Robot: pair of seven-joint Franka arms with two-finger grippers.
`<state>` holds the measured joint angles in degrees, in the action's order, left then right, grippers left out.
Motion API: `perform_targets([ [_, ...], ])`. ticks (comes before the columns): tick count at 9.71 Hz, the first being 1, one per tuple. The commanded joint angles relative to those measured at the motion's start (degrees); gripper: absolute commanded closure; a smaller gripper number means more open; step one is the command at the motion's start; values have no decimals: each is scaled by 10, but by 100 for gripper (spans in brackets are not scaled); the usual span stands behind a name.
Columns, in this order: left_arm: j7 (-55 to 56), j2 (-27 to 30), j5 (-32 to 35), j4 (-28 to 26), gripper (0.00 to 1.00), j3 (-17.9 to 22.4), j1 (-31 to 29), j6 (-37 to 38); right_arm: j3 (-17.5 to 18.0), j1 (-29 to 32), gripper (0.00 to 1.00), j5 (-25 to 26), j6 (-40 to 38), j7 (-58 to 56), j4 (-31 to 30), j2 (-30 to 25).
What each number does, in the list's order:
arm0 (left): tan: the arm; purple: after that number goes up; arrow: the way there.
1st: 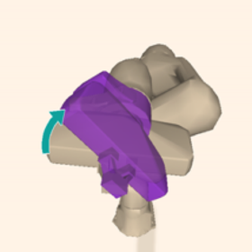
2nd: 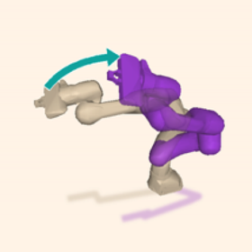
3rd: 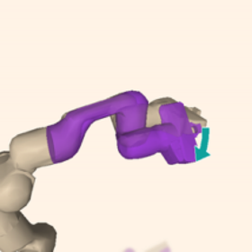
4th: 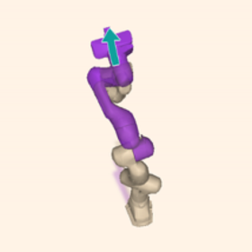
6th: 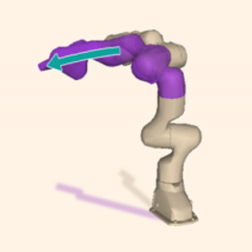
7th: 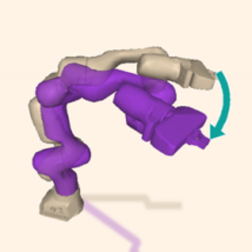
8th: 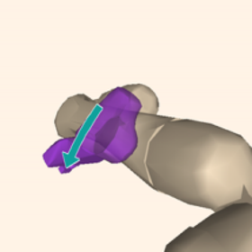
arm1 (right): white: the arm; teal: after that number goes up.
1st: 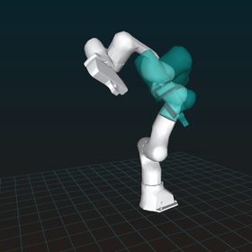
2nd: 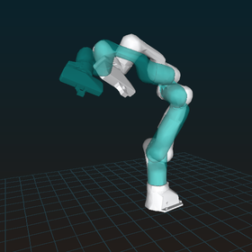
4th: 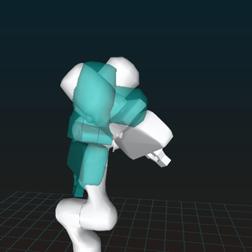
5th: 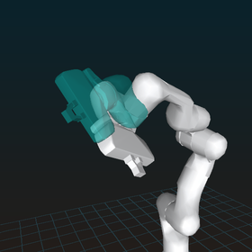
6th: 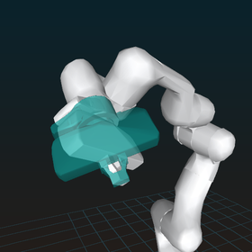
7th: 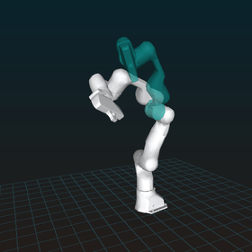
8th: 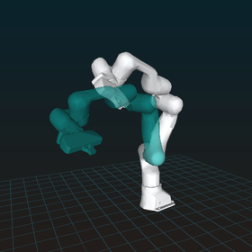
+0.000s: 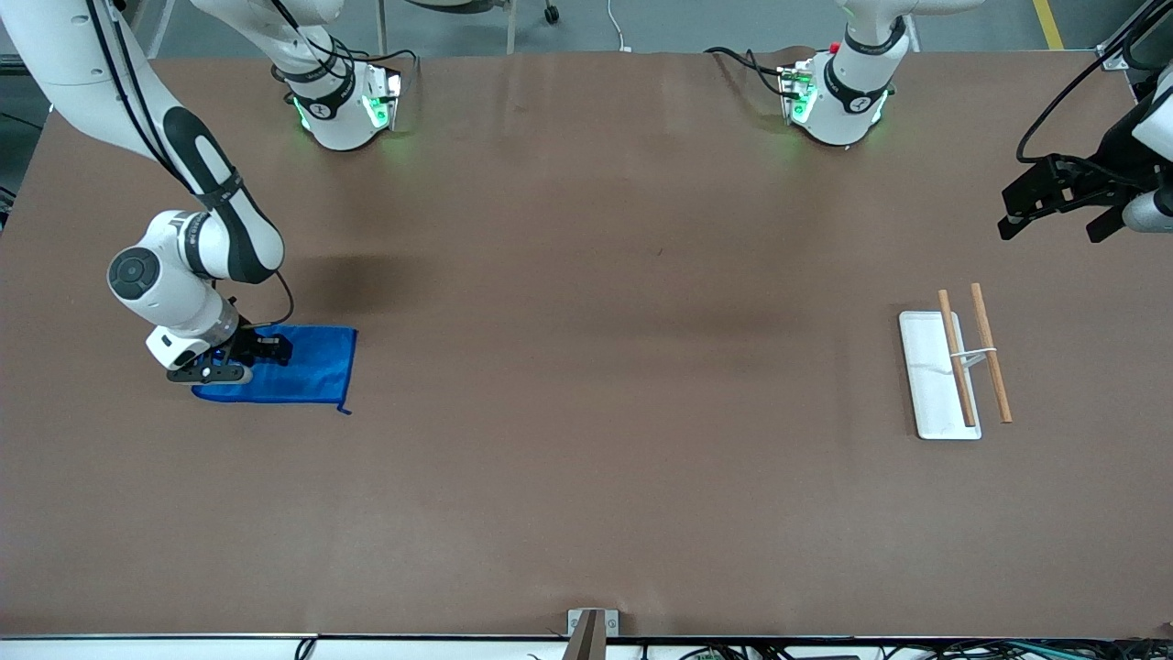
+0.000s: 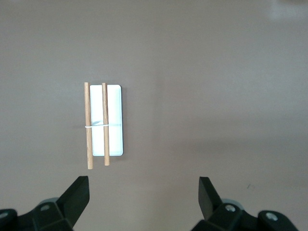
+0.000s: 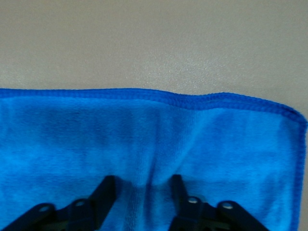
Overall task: Right arm passes towel to left arm to hang
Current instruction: 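Reach the right gripper down to the blue towel's edge, then close the right gripper on the blue towel's edge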
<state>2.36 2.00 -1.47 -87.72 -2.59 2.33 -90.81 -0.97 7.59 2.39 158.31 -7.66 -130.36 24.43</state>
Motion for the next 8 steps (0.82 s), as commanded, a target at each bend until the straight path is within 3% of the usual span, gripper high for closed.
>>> perform_targets([
  [1,-3,-4,5,-11,0,-1,0,6,4,4,100,-3,4,2,-8,3],
  [3,0,-4,9,-11,0,-5,2,6,4,2,100,-3,-18,3,-2,1],
  [8,4,-5,1,-12,0,-5,-2,26,4,-12,100,-3,-291,-2,124,-70],
])
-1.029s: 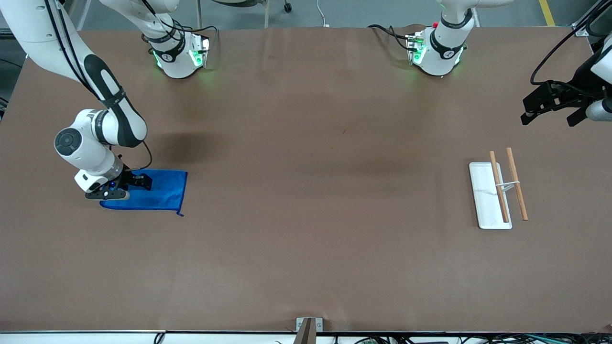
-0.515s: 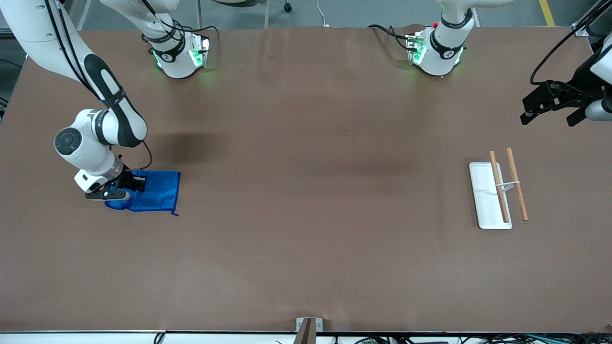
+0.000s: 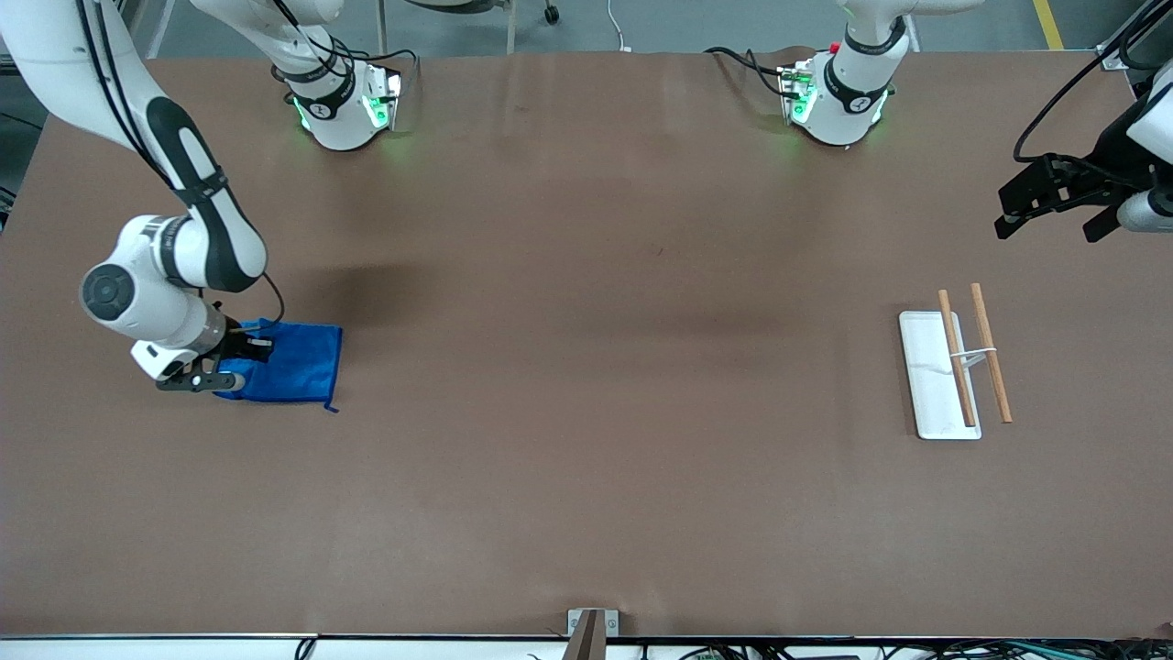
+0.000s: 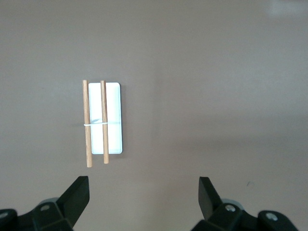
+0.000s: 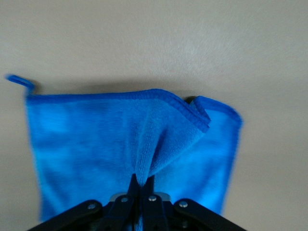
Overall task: Right arm passes towel to left arm to hang
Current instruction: 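Close the right gripper on the blue towel's edge, then lift the towel with the right gripper while the left gripper approaches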
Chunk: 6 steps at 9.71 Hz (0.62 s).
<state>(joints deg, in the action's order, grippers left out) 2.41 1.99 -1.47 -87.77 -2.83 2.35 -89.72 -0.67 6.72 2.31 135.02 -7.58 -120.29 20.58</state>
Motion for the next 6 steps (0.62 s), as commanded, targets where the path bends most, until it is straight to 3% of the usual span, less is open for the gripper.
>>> perform_targets([
  [1,-3,-5,-1,-12,0,-3,-2,14,7,-10,100,-6,-123,0,63,-33],
  [3,-5,-7,-42,-13,0,0,-4,15,31,-21,100,-73,-192,1,122,-36],
  [6,-5,-3,-79,-32,0,0,-1,17,93,-22,100,-225,-187,1,128,-50],
])
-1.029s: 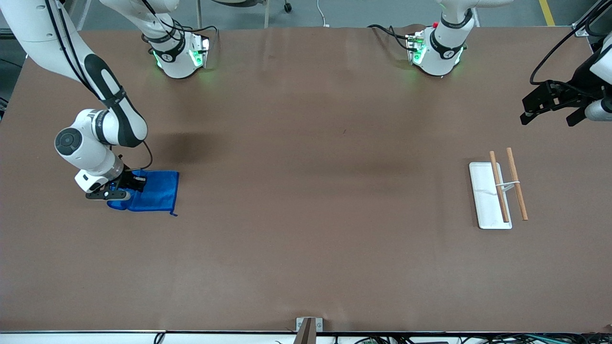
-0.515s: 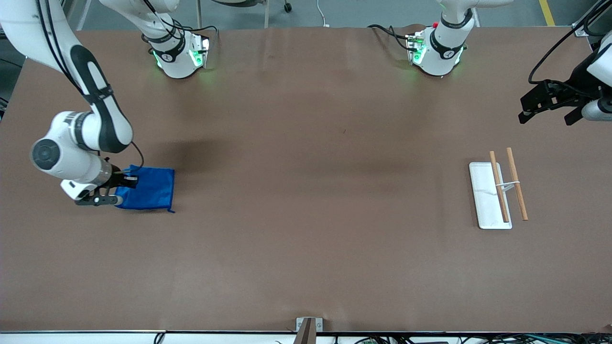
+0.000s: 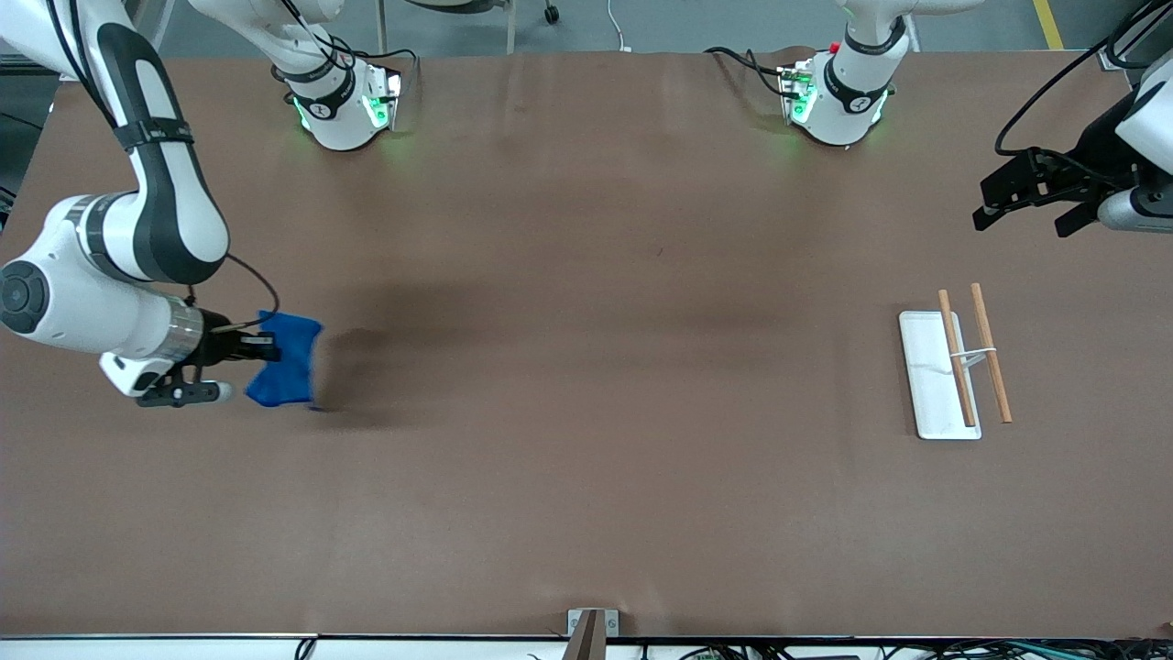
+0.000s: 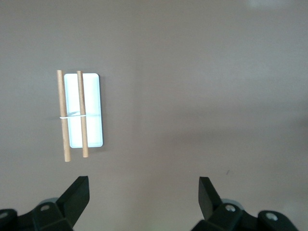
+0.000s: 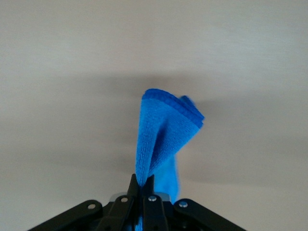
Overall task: Right arm passes towel to left arm to hang
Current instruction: 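Lift the towel with the right gripper while the left gripper approaches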
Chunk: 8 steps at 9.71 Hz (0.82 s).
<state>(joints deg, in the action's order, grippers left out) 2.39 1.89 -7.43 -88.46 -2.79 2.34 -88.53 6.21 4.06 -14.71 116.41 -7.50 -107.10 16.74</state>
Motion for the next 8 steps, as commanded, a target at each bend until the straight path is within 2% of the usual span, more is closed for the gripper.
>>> perform_targets([
  [1,-5,0,-59,-49,0,1,0,5,54,3,100,-116,13,0,-3,-15],
  [2,-6,-2,-138,-54,0,17,-2,4,89,3,100,-173,41,0,-4,-19],
  [3,-12,-2,-185,-60,0,34,2,9,120,0,100,-235,70,1,-4,-19],
  [4,-13,-3,-203,-73,0,34,5,33,143,-12,100,-301,109,0,-4,-17],
  [6,-17,-3,-286,-121,0,34,17,42,176,-67,100,-437,218,1,-4,-15],
  [8,-67,-2,-395,-181,0,37,16,42,207,-95,100,-569,261,-5,8,-14],
])
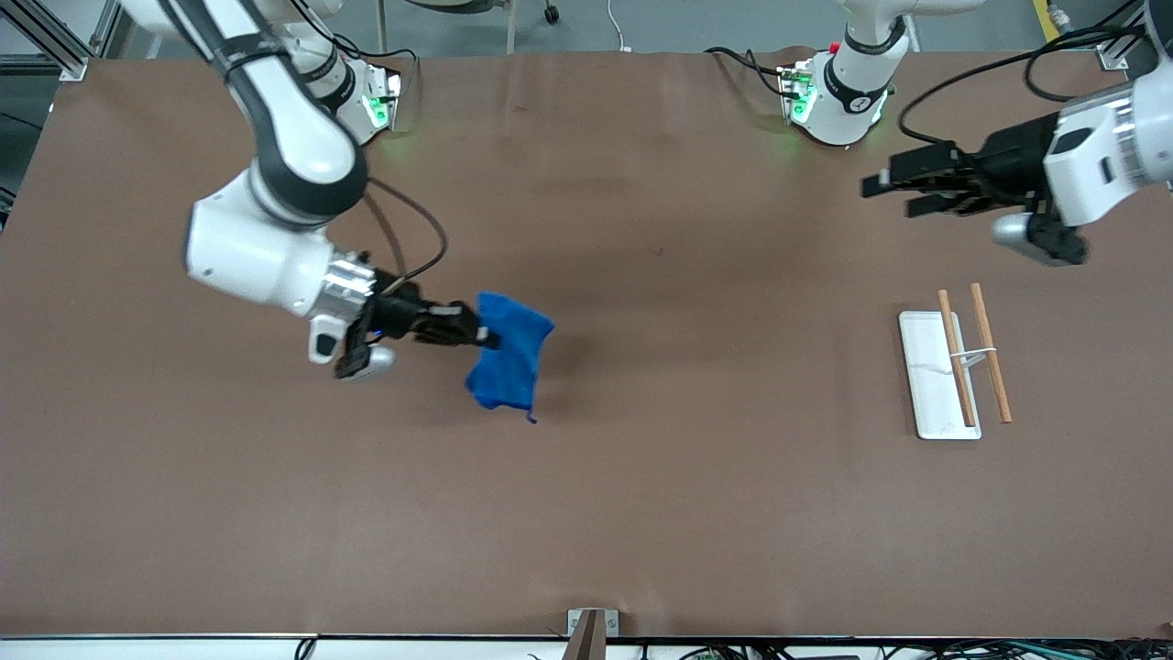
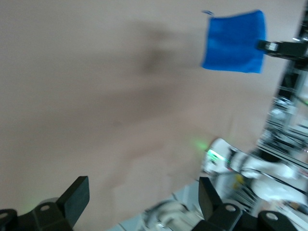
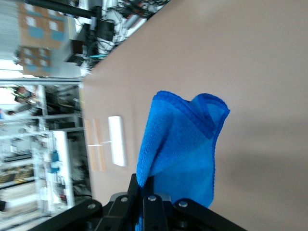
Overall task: Right arm passes towel to left arm to hang
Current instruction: 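Lift the towel with the right gripper while the left gripper approaches, then close the left gripper on the hanging towel beside the right gripper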
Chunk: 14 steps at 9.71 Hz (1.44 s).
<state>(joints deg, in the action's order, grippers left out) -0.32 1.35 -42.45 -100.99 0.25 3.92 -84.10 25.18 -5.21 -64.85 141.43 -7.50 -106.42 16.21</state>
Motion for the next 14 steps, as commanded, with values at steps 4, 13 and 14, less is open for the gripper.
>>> perform_targets([
  [4,-215,-17,-214,-202,0,15,1,-7,82,-2,100,-269,10,-13,40,-9],
  [13,-239,-40,-516,-307,1,-27,29,-123,152,-3,100,-543,-11,-127,54,-8],
  [14,-238,-40,-533,-309,1,-48,29,-153,152,-4,100,-545,-11,-129,60,-8],
])
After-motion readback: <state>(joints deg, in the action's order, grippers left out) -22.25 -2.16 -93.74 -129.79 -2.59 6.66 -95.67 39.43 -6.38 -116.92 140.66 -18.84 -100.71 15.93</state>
